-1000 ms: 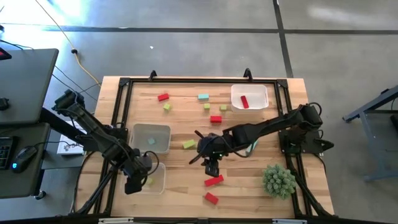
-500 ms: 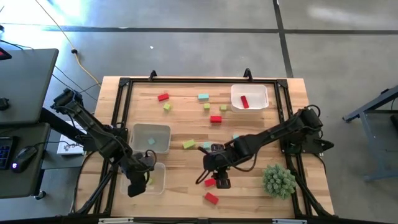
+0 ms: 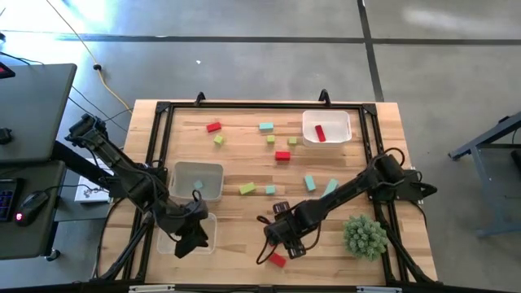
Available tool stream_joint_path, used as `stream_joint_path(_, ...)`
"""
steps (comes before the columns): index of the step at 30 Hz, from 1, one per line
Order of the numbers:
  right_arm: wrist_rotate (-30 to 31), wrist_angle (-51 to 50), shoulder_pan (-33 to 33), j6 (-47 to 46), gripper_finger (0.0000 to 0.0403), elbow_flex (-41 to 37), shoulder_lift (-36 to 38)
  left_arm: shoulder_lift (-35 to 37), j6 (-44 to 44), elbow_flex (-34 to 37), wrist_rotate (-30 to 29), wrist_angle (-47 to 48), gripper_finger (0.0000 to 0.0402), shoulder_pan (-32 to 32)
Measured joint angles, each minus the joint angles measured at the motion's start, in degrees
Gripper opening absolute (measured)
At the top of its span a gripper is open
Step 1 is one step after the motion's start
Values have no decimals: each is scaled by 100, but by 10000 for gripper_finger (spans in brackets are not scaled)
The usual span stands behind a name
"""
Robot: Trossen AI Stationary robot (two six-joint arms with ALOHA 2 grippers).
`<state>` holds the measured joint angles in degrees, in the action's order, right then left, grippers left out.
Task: Sort & place blocks by color
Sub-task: Put the red block into the white bin
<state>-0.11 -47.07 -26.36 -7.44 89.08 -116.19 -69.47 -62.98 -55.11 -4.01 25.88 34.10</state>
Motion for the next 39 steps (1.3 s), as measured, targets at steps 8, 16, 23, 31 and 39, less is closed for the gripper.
stream_joint_path(8,29,-11,1,0,225,0,-408,267,203,0,-288,-316,122,-239)
stream_joint_path(16,-118,-94,13,0,222,41,-746,663,657,0,-404,-342,122,-632)
stream_joint_path(23,-169,-188,99,-104,128,37,-786,1065,1235,0,-417,-299,122,-1175)
stream_joint_path(31,-665,-235,470,-262,92,48,-801,1661,1956,0,-415,-208,122,-2009)
stream_joint_path(39,-374,-625,901,-107,92,463,-858,2395,2515,0,-415,95,122,-2873)
